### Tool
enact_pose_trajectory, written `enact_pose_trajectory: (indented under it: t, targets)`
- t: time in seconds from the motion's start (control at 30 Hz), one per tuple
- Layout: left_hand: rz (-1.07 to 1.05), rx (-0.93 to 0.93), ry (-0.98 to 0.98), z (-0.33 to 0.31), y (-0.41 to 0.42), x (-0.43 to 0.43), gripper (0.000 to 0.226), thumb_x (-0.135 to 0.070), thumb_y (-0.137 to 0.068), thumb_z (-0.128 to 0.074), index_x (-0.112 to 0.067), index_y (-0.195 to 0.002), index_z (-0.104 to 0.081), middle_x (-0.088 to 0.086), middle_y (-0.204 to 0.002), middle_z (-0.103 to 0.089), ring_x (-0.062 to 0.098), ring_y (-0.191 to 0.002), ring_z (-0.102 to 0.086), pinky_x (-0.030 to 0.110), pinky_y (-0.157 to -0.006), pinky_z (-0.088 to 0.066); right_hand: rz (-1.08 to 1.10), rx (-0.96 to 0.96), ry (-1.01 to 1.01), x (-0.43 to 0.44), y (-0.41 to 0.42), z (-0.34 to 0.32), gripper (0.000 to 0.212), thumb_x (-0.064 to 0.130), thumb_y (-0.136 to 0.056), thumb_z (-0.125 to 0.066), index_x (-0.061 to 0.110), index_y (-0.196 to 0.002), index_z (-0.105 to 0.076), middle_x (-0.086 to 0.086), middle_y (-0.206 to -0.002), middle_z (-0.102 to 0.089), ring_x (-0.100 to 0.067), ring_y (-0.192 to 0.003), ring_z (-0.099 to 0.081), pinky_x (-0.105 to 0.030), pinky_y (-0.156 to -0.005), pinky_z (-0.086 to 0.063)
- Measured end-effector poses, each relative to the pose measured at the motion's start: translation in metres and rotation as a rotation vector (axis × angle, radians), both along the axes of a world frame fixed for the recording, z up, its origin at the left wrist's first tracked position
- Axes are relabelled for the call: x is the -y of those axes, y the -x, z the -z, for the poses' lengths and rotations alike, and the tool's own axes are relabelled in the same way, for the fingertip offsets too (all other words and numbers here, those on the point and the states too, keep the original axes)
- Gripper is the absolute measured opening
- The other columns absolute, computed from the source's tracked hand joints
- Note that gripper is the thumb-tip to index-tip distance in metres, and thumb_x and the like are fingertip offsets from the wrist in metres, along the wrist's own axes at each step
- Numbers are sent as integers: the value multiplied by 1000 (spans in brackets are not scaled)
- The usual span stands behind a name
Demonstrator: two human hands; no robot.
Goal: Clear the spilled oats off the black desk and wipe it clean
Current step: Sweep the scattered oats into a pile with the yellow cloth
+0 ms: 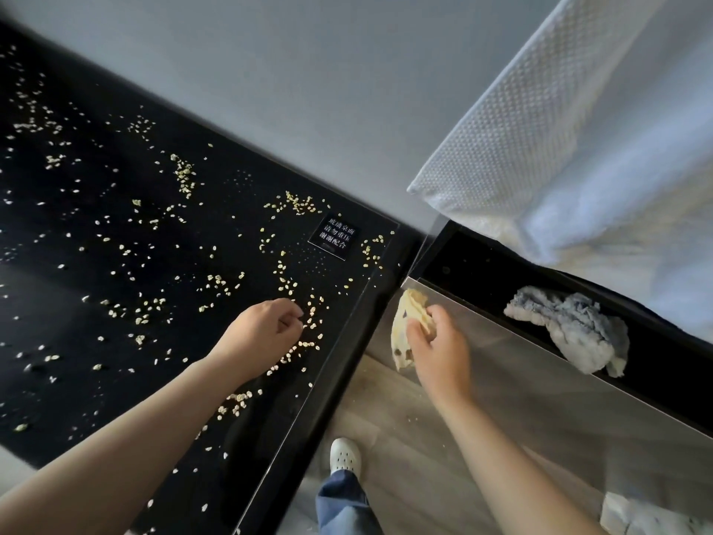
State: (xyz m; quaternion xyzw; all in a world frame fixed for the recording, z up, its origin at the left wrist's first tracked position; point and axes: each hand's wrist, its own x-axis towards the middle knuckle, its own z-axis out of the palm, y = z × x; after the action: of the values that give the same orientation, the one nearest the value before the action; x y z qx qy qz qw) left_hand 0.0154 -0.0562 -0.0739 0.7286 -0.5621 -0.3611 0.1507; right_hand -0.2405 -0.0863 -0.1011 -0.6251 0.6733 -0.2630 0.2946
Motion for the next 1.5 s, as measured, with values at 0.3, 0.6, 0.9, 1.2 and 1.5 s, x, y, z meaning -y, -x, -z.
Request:
enact_pose_trajectory:
  t: [0.3,0.6,0.9,1.2,1.5]
  targets:
    - [33,34,-1,1,-72,0,19,-27,-91,-56,-24,-108,-65,-14,-88,-63,2,-82,-59,24,-76,-49,254,75,10,11,-63,-14,9,21,-86,-58,19,-80,-51,9,-67,-56,-9,-63,-51,-31,-57,-39]
    - [52,15,35,9,-108,29,17,-25,-91,-58,-23,-107,-65,-15,-88,-63,-1,-81,-58,17,-71,-44,224,7,-108,38,-85,17,6,19,-86,-60,14,-87,-58,3,-74,-60,-22,-72,-57,-32,-58,-42]
    - [87,-40,-9,27,-106,44,21,-26,-92,-56,-24,-111,-64,-14,-95,-66,0,-90,-60,27,-87,-50,386,50,-92,23,-102,56,7,21,-86,-66,16,-87,-61,1,-90,-61,-20,-85,-57,-12,-59,-37]
    - [91,-40,-6,44,-104,63,20,-27,-92,-56,-24,-110,-64,-12,-99,-64,3,-91,-60,27,-86,-50,242,58,219,54,-116,21,32,11,-88,-63,19,-118,-54,6,-111,-58,-7,-95,-55,-8,-73,-41]
    - [157,265,51,56,-110,95,47,-31,-93,-54,-14,-137,-46,1,-141,-44,29,-128,-41,38,-101,-39,283,-317,187,147,-109,40,27,-6,-86,-55,3,-111,-57,-20,-119,-48,-36,-104,-52,-30,-87,-38]
